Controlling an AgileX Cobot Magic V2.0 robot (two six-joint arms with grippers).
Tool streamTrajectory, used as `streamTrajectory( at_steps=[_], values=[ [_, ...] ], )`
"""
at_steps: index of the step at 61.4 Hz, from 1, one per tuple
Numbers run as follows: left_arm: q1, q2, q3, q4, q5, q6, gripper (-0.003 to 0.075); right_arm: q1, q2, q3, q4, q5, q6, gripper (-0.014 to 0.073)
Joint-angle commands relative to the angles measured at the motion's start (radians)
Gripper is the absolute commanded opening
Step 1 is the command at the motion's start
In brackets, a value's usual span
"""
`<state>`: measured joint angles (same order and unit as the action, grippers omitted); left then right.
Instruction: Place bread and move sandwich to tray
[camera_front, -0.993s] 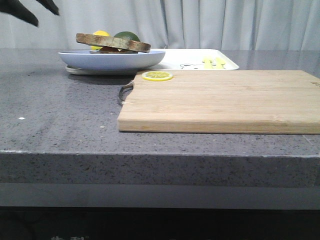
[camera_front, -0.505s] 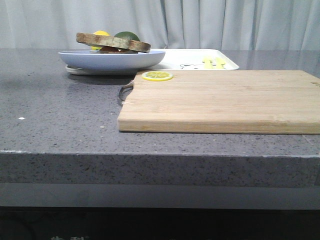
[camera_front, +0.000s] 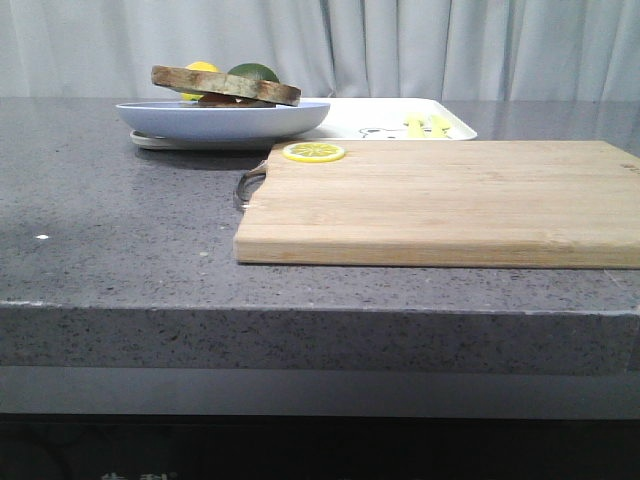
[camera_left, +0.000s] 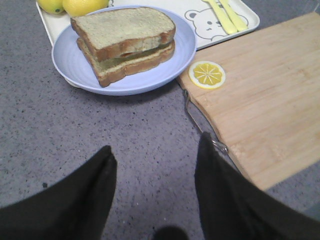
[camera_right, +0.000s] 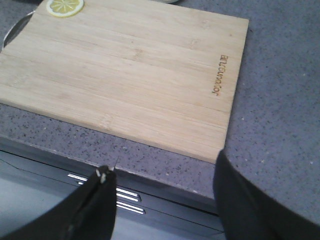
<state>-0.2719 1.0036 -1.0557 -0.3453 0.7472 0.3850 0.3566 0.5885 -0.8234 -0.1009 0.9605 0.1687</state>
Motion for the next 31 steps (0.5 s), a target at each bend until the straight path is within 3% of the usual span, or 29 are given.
streamTrajectory(
  at_steps=[1,31],
  values=[
    [-0.016,-0.099,0.043,0.005,-0.09,0.004,0.036,-0.007,0.003,-0.03,-0.04,-0.037,0.0,0.0457],
    [-0.012,-0.44,0.297,0.065,-0.109,0.004,0.036,-0.006,0.003,-0.029,-0.039,-0.034,-0.02,0.0456]
  ],
)
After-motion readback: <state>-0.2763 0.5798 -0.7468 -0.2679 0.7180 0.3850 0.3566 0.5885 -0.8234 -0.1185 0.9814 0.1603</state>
